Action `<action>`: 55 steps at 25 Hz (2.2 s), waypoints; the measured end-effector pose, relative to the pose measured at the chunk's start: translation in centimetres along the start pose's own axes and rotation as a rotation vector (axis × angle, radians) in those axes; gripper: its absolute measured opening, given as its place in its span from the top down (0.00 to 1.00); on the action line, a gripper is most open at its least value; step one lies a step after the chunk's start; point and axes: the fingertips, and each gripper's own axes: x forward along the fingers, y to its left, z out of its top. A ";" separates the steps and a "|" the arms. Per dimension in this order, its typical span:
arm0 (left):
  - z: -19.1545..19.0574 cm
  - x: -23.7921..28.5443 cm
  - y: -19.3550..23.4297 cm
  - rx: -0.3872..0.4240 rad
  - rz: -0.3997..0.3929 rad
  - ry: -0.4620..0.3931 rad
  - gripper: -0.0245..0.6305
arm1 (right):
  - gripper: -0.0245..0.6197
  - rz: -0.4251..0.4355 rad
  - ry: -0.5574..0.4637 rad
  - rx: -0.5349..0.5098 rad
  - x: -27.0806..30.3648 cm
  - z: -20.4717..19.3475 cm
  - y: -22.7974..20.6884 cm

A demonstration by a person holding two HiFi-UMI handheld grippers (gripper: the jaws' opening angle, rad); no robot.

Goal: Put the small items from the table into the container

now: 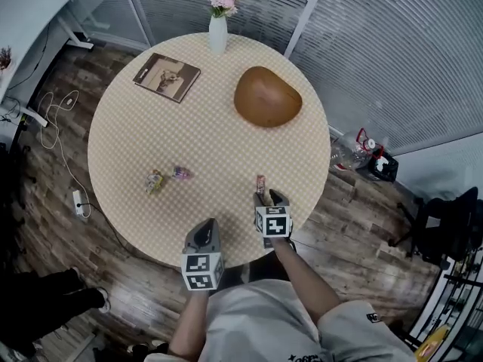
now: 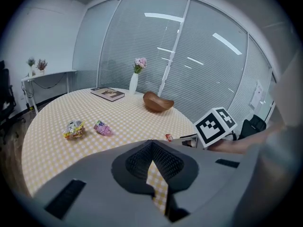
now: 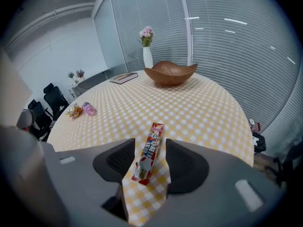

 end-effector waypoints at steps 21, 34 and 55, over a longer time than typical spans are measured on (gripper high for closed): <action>2.7 3.8 -1.0 -0.014 0.002 0.008 0.96 | 0.80 0.008 0.005 -0.052 0.6 4.3 -2.3; 8.4 8.3 -2.7 0.024 0.012 -0.023 0.96 | 0.80 0.047 -0.218 -0.204 4.0 27.6 -7.0; 7.1 9.6 0.7 -0.083 0.127 0.029 0.96 | 0.76 0.094 -0.009 -0.245 14.0 28.3 -7.0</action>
